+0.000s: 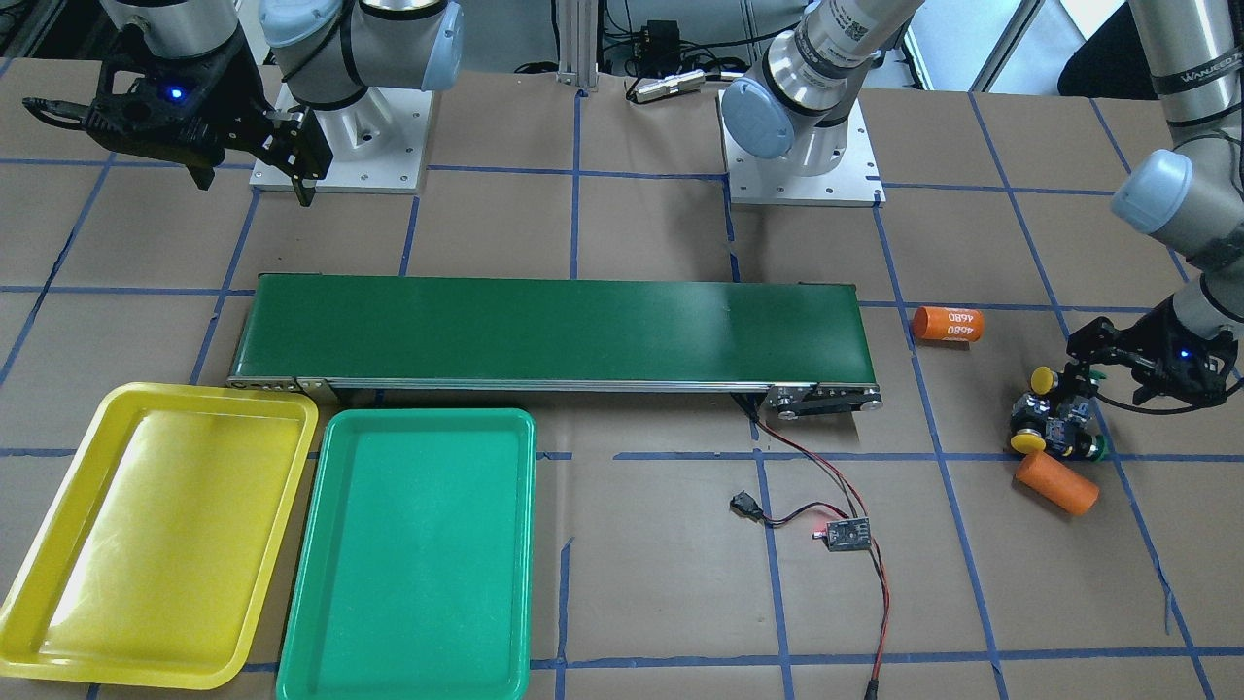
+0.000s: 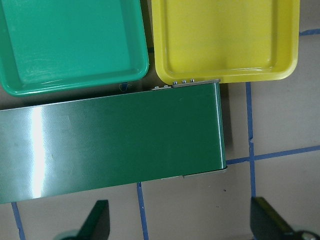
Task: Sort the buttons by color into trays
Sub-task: 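Grasp a green push button from the pile with the left gripper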
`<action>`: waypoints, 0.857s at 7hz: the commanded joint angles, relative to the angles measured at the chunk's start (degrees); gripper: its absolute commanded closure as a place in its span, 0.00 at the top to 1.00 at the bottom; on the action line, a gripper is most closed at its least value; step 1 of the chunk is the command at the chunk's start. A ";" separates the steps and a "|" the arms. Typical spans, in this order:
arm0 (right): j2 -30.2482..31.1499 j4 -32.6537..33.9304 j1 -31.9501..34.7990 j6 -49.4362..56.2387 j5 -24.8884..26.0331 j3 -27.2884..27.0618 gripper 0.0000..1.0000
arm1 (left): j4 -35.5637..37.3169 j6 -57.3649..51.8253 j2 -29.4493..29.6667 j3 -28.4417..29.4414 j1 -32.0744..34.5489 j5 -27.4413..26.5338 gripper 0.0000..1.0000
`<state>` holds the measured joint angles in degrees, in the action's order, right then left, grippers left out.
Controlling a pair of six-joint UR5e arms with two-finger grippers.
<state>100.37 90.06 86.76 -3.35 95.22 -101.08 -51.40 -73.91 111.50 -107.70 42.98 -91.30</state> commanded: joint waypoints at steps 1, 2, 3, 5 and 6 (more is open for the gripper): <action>0.09 -0.32 0.07 -0.08 -0.04 -0.08 1.00 | -1.23 0.08 0.20 -0.05 0.35 -0.63 0.79; 0.09 -0.41 -0.10 0.01 1.01 0.01 1.00 | -2.46 0.61 0.03 -0.05 0.44 -0.63 0.79; 0.09 -0.41 0.07 0.01 2.32 -0.08 1.00 | -2.99 0.61 0.12 -0.05 0.44 -0.63 0.73; 0.00 0.11 -0.01 0.01 2.25 0.27 1.00 | -3.09 0.44 -0.23 -0.05 0.44 -0.63 0.26; 0.09 0.03 0.07 -0.16 2.25 0.01 1.00 | -3.18 0.35 -0.41 0.12 0.44 -0.63 0.15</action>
<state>100.40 90.07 86.80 -3.38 97.42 -101.00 -54.46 -73.47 111.29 -107.71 43.41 -91.93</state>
